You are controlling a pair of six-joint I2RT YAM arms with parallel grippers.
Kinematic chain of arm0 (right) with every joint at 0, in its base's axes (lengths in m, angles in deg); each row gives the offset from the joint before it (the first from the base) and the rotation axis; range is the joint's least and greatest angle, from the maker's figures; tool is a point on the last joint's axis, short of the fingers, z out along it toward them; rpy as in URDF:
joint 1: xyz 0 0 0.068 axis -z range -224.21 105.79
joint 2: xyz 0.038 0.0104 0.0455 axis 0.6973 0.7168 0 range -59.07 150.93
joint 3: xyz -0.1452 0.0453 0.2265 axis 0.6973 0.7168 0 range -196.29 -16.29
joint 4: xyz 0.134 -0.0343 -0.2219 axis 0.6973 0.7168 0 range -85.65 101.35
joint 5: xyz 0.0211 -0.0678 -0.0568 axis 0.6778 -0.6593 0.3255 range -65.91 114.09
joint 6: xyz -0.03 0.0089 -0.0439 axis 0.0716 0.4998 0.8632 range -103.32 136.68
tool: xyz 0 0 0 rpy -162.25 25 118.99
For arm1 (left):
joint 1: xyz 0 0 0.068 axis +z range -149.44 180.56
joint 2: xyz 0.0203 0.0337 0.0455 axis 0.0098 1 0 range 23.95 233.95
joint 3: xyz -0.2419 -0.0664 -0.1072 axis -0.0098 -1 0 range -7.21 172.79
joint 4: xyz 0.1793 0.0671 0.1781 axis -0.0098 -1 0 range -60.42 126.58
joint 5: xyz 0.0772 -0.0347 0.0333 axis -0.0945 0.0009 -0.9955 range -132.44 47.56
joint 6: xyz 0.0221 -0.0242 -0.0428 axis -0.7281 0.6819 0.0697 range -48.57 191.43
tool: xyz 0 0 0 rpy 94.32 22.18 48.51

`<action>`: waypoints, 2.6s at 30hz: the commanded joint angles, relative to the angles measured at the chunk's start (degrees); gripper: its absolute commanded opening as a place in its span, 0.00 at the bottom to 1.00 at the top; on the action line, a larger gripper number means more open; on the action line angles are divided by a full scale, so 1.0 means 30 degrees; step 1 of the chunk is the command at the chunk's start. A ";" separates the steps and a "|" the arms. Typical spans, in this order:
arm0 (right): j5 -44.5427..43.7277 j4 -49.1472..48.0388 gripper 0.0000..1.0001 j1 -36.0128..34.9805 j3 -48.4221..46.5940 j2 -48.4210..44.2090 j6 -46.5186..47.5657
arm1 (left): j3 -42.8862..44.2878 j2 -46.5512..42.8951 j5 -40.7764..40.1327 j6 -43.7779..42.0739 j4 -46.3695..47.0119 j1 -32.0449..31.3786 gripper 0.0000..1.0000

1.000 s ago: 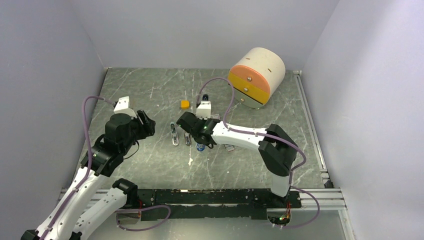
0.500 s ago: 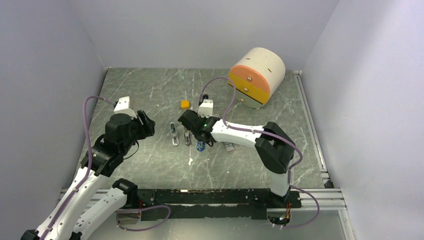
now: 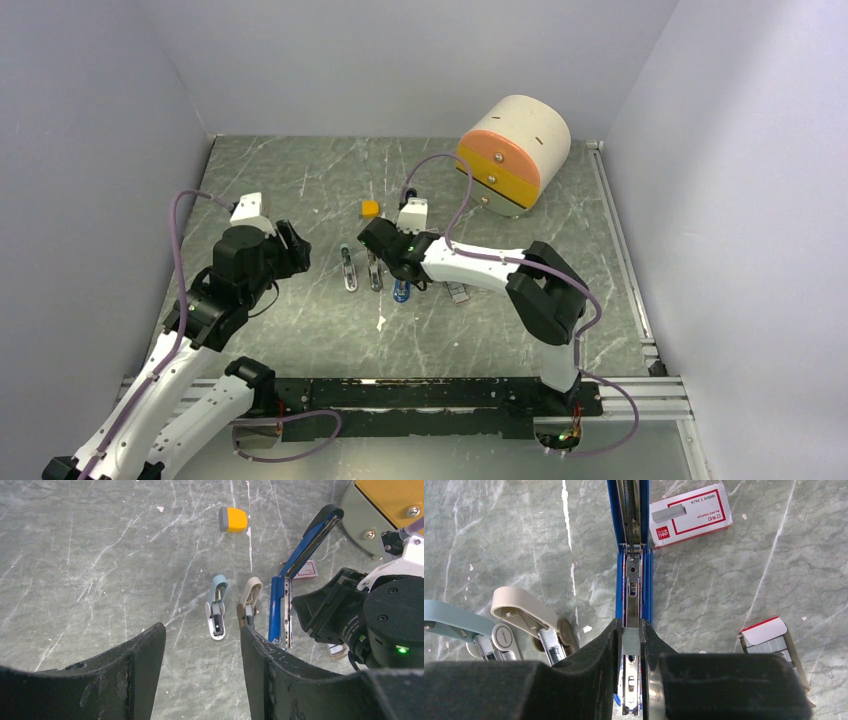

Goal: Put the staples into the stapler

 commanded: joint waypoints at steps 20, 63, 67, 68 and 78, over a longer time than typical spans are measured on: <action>-0.0343 -0.0533 0.19 0.0102 0.0053 0.1085 0.0074 | 0.0011 -0.0082 0.0100 -0.0321 -0.0027 -0.0067 0.62; 0.5461 -0.0897 0.40 0.4080 0.8470 -0.7945 0.4053 | -0.0592 0.0226 0.4454 0.1310 0.4301 -0.0071 0.64; 0.6301 -0.1389 0.43 0.4209 0.8624 -0.7714 0.3926 | -0.0605 0.0629 0.4479 0.1332 0.4435 -0.0071 0.63; 0.6395 -0.1398 0.43 0.4223 0.8675 -0.7652 0.3816 | -0.0619 0.0682 0.4445 0.1343 0.4461 -0.0071 0.63; 1.0929 -0.2576 0.45 0.4225 0.9504 -0.7771 0.4443 | -0.0579 0.1129 0.3779 0.0864 0.4172 -0.0071 0.63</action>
